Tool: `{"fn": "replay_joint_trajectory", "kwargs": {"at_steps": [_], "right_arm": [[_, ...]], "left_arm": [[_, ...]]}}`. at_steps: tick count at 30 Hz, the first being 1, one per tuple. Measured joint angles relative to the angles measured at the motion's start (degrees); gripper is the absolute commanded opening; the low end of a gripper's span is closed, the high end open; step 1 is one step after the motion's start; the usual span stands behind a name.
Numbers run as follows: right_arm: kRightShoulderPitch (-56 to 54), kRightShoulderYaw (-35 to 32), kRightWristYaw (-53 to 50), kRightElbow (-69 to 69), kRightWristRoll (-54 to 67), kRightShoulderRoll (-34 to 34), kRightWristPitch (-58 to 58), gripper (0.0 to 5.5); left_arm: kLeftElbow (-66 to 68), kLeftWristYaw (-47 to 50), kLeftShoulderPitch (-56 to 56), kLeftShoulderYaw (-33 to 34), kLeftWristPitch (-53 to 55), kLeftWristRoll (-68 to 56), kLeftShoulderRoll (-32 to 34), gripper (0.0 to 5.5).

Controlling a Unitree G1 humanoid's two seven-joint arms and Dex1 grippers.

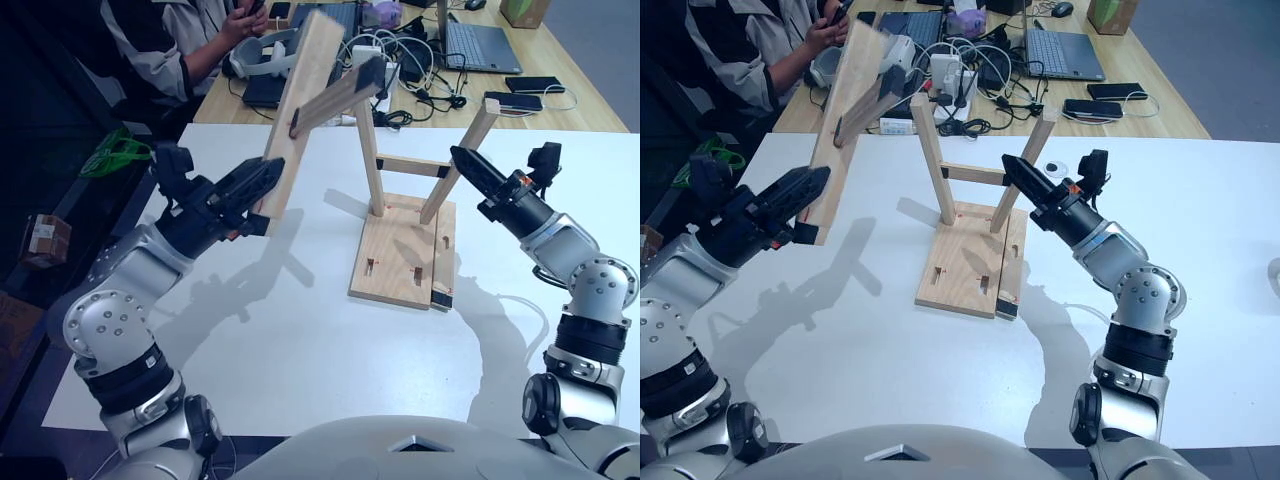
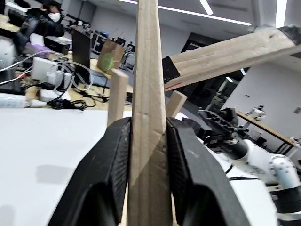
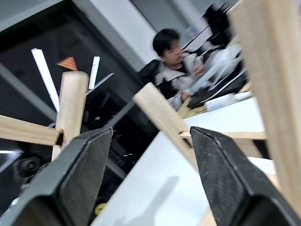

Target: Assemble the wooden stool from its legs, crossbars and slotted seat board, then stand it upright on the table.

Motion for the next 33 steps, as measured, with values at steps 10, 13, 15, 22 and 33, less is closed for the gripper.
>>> {"fn": "replay_joint_trajectory", "kwargs": {"at_steps": [10, 13, 15, 22, 33], "right_arm": [[-4.90, 1.25, 5.36, 5.09, 4.29, -2.95, 5.14, 3.08], [-4.91, 1.47, 5.73, 5.72, 4.22, -3.10, 5.15, 3.08], [-4.93, 1.47, 6.29, 5.84, 4.23, -3.11, 5.15, 3.08], [-5.13, 1.45, 8.28, 5.74, 4.83, -3.41, 5.77, 2.27], [-4.99, 2.15, 12.73, 4.95, 4.59, -6.28, 5.65, 3.28]], "left_arm": [[4.60, -2.10, -4.03, -14.74, 0.76, -3.10, -0.11, 1.01], [4.45, -3.01, -2.54, -17.76, 0.59, -3.10, 0.45, 1.01], [4.45, -3.33, -2.40, -18.68, 0.31, -3.08, 0.76, 1.01], [4.75, -4.01, -2.37, -20.78, -1.26, -2.50, 1.01, 1.01], [5.75, -4.14, -2.44, -20.52, -3.38, -2.48, 2.66, 1.01]]}}
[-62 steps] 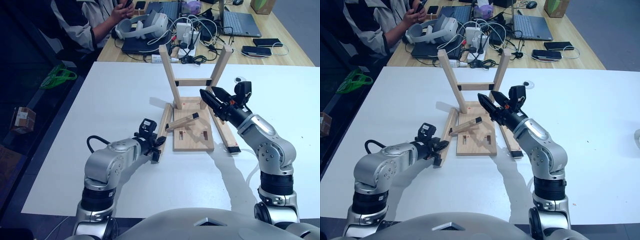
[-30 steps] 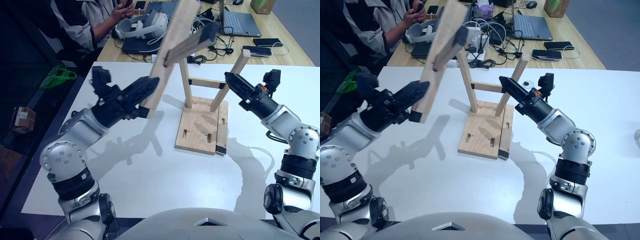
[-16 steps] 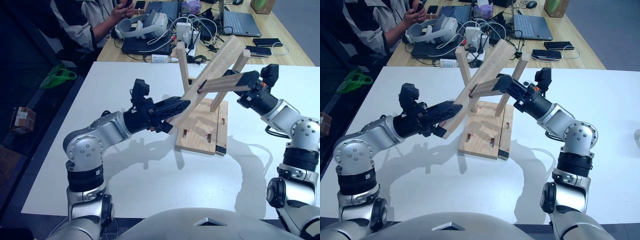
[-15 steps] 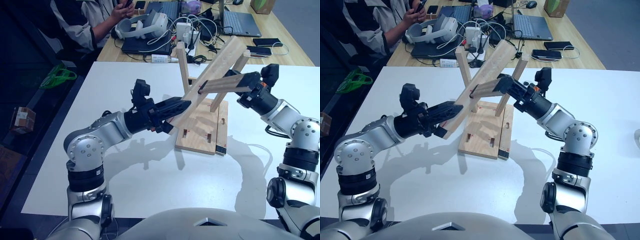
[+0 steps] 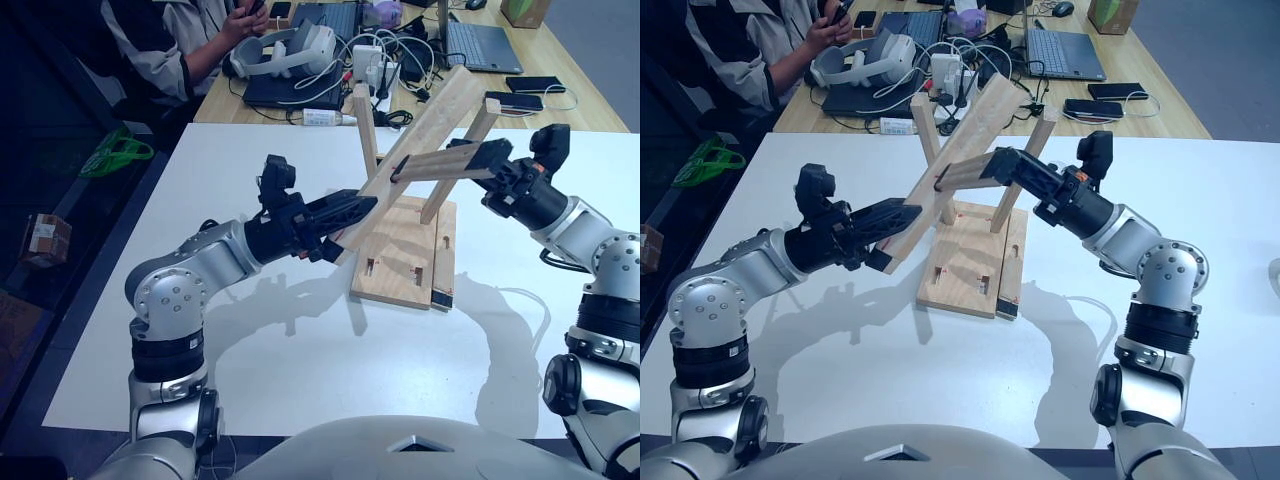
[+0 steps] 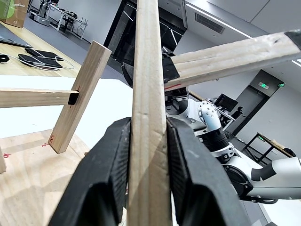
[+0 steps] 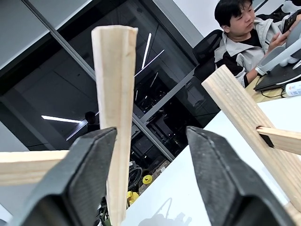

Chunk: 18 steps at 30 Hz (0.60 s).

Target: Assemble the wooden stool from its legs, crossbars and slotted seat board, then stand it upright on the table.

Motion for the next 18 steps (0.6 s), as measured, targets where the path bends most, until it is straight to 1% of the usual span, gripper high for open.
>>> {"fn": "replay_joint_trajectory", "kwargs": {"at_steps": [3, 6, 11, 13, 18], "right_arm": [[0.13, 0.53, 1.04, -1.43, 0.06, -0.59, 0.03, 3.79], [0.17, 0.77, 1.83, -1.78, 0.50, -0.64, 0.63, 3.83], [-0.65, 0.78, 2.58, -1.38, 2.62, -0.62, 1.81, 3.05], [-1.48, 0.10, 2.49, -0.50, 4.80, -0.36, 2.30, 2.66], [-1.73, -0.52, 1.08, 0.67, 7.23, -0.30, 2.85, 1.82]], "left_arm": [[0.02, 0.00, 0.00, -0.48, -0.17, 0.02, 0.00, 1.01], [-0.19, 0.01, 0.12, -1.77, -0.22, 0.02, -0.02, 1.01], [-0.95, 0.24, 1.28, -4.02, -0.25, 0.02, -0.13, 1.01], [-1.23, 0.35, 1.32, -4.64, -0.28, 0.02, -0.13, 1.01], [-1.88, 0.48, 1.30, -4.80, -0.49, -0.03, -0.16, 1.01]]}}
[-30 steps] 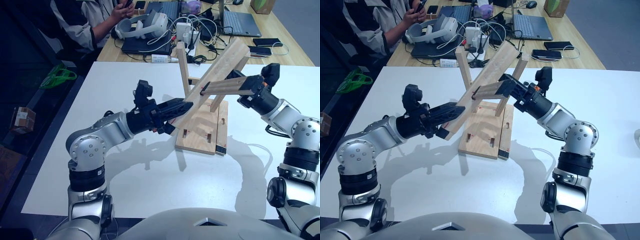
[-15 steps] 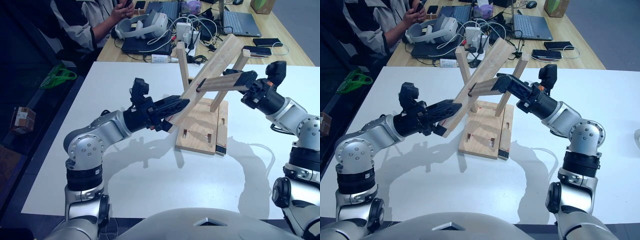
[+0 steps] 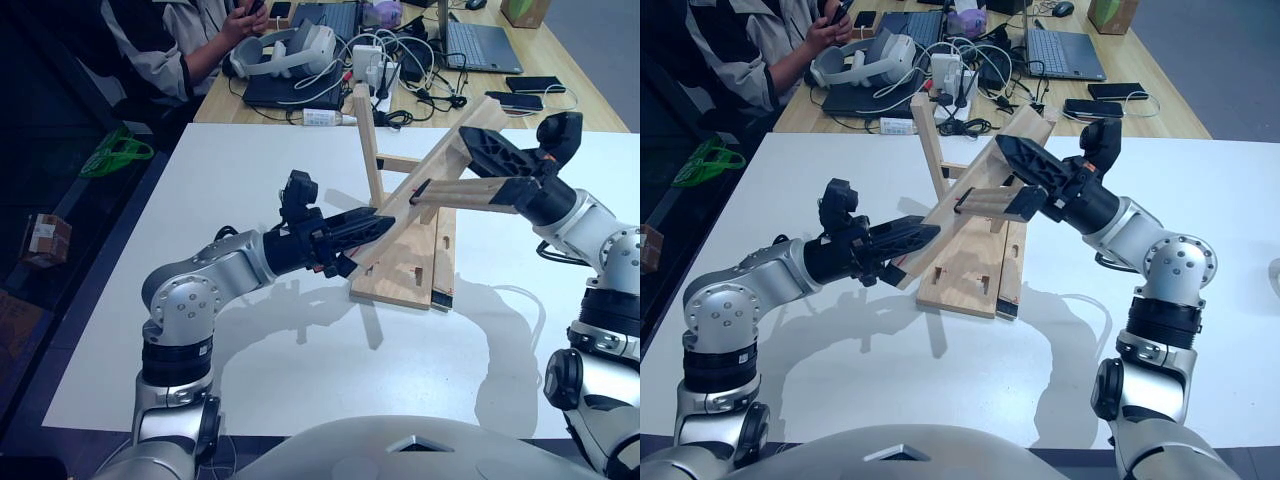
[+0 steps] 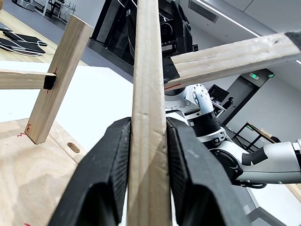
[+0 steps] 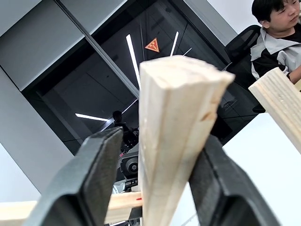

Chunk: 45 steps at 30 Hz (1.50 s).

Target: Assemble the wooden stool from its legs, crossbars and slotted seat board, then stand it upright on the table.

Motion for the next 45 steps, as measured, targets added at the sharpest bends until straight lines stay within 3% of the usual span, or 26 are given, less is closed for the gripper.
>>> {"fn": "replay_joint_trajectory", "kwargs": {"at_steps": [3, 7, 11, 19, 29, 34, 38, 45], "right_arm": [[0.00, -0.19, -0.75, 0.16, 1.48, 0.04, 0.16, 1.30], [0.01, -0.49, -0.79, 0.24, 3.67, 0.18, 0.59, 1.12], [0.02, -0.01, -0.92, 0.23, 4.15, 0.06, 1.47, 1.03], [0.02, 0.26, -0.94, 0.35, 4.48, 0.08, 1.37, 1.01], [1.23, -2.78, -9.97, 1.16, -2.67, -0.21, -6.41, 1.01], [9.85, -5.20, -19.94, -3.76, -7.25, -1.17, -7.70, 1.01], [15.96, -5.47, -25.02, -9.41, -7.71, -1.33, -5.46, 1.00], [17.16, -5.45, -28.57, -12.96, -10.13, -1.70, -7.33, 1.00]], "left_arm": [[-0.07, -0.01, -0.11, -0.31, -1.05, 0.14, -0.25, 1.01], [-0.02, -0.61, -0.33, -0.37, -2.03, 0.00, -0.68, 1.01], [1.21, -0.91, -0.99, 0.23, -4.39, 0.48, -1.35, 1.93], [1.31, -1.40, -1.14, -1.09, -6.09, 3.51, -1.19, 2.93], [1.33, 2.17, 3.72, 3.68, -8.67, 6.00, 0.10, 2.93], [-0.69, 6.31, 8.57, 7.51, -10.80, 5.95, -0.87, 2.93], [-1.52, 8.50, 9.44, 8.01, -11.36, 5.94, -2.24, 2.93], [-2.76, 11.31, 10.02, 7.99, -13.21, 6.08, -4.01, 2.93]]}}
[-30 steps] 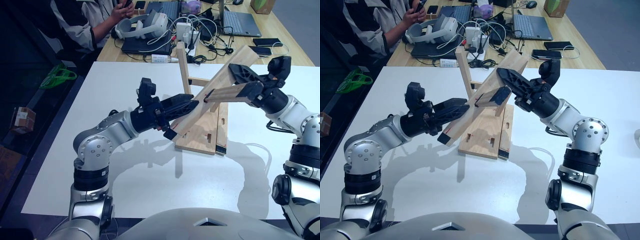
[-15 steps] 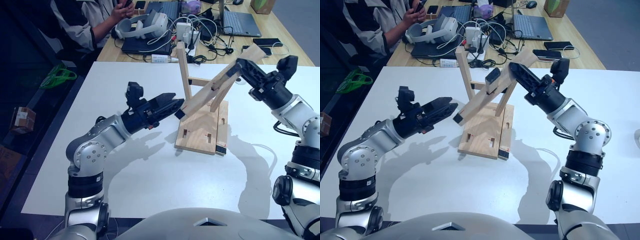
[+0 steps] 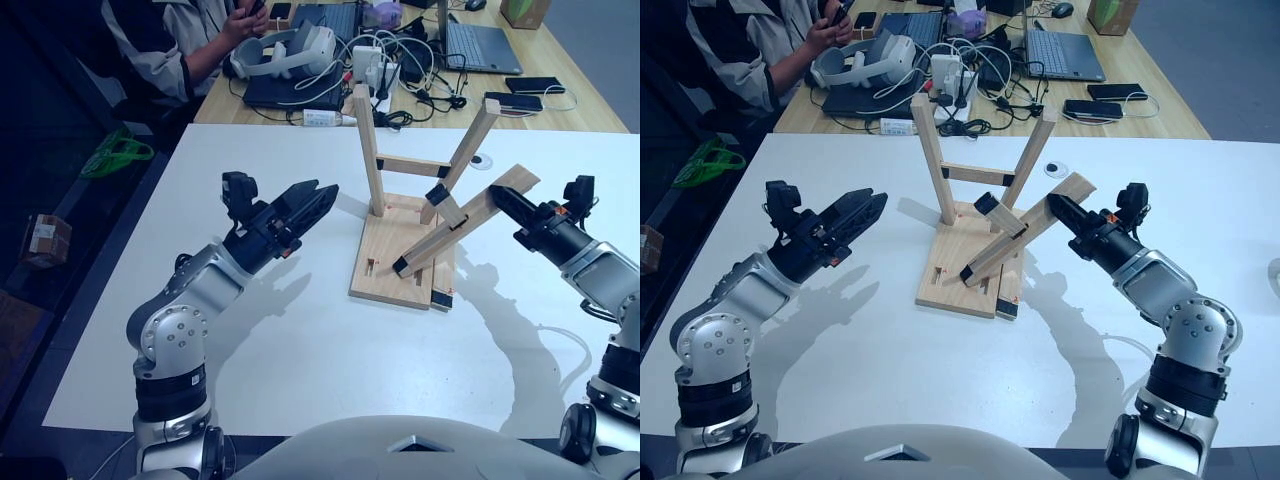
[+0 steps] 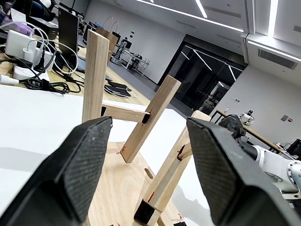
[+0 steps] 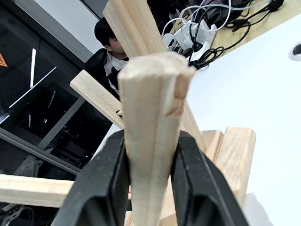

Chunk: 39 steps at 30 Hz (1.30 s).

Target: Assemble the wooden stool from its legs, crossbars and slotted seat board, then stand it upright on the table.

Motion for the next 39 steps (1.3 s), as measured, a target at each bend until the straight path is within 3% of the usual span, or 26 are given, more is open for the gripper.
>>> {"fn": "replay_joint_trajectory", "kwargs": {"at_steps": [7, 11, 16, 22, 30, 39], "right_arm": [[-0.40, 5.21, -1.41, -9.16, -3.91, -3.61, -0.60, 1.00], [-2.82, 4.25, -5.13, -9.93, -3.50, -5.95, 1.99, 1.00], [-3.78, -0.21, -15.13, -8.79, 6.02, -5.12, 6.51, 1.00], [-2.03, -0.62, -23.46, -8.94, 15.58, -3.66, 7.58, 1.00], [-1.46, 0.49, -24.14, -8.73, 18.20, -9.47, 7.31, 1.00], [0.45, 4.69, -22.45, -13.25, 14.10, -11.28, 3.91, 1.00]], "left_arm": [[-1.49, 2.38, 2.42, 0.12, -1.19, 0.05, -0.20, 2.93], [-2.11, 3.70, 3.27, 0.06, -2.28, 0.11, -0.96, 2.93], [-3.07, 5.03, 4.95, 0.12, -3.62, 0.01, -1.98, 2.93], [-4.26, 6.75, 5.90, 1.03, -4.31, -0.11, -2.44, 2.93], [-4.95, 7.67, 8.44, 0.52, -4.97, -0.25, -3.35, 2.93], [-4.31, 7.72, 7.59, 0.34, -5.96, 0.10, -3.35, 2.93]]}}
